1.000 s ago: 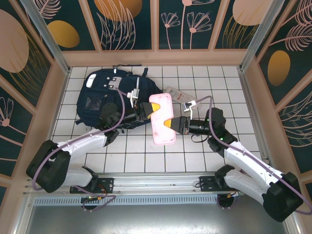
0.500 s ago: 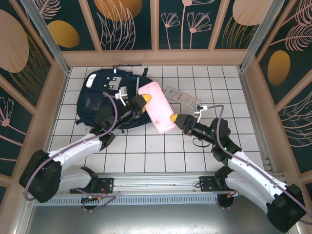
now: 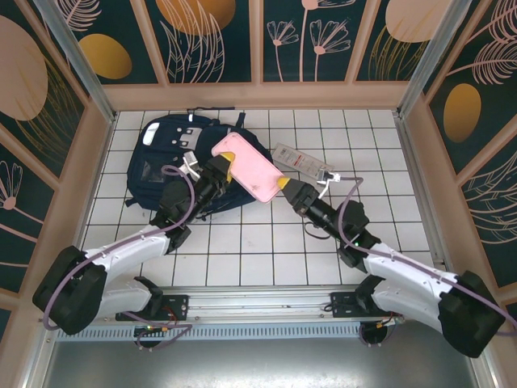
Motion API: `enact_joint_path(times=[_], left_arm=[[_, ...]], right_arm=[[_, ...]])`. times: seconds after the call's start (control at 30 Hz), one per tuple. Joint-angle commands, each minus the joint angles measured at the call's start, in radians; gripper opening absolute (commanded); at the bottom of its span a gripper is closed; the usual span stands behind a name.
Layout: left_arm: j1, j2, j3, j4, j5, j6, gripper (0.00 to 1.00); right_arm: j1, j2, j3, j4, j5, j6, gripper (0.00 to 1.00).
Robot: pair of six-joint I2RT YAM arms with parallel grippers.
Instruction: Pack the student bag
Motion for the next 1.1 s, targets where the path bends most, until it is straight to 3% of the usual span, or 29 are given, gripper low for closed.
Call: enact_joint_path(times=[0.0,0.23,0.37,0.47,0.63,0.67,0.77,0.8,0.9,1.07], left_arm=[[0.002,-0.001,0.006,0.086,-0.031,-0.030,0.15],[0.001,0.021,0.008,0.091,-0.023,-0.024,0.18],[0.001,0.033,0.004,0.094,-0.017,-0.024,0.18],[0.001,0.038,-0.001,0.093,-0.014,-0.021,0.19],[0.002,0.055,-0.001,0.097,-0.005,-0.023,0.23],[0.001,0.061,0.004,0.094,0.001,-0.024,0.28],[0.001,0.056,0.017,0.058,0.003,-0.005,0.61],[0.003,0.042,0.027,0.013,0.000,0.027,0.68],[0.016,-0.033,0.116,-0.263,-0.030,0.225,0.80],[0.063,-0.076,0.367,-0.737,-0.195,0.604,0.87]], right_arm=[[0.009,0.065,0.071,0.140,-0.054,0.006,0.98],[0.020,0.193,0.160,0.107,-0.105,0.076,0.87],[0.016,0.199,0.158,0.069,-0.053,0.095,0.68],[0.011,0.183,0.161,-0.020,0.008,0.111,0.45],[0.009,0.202,0.164,-0.008,-0.014,0.121,0.37],[0.009,0.202,0.164,-0.011,-0.017,0.116,0.36],[0.001,0.161,0.153,-0.077,0.026,0.095,0.34],[-0.010,0.132,0.144,-0.106,0.045,0.086,0.33],[-0.065,0.018,0.131,-0.281,0.119,0.052,0.33],[-0.179,-0.142,0.135,-0.550,0.156,-0.037,0.32]])
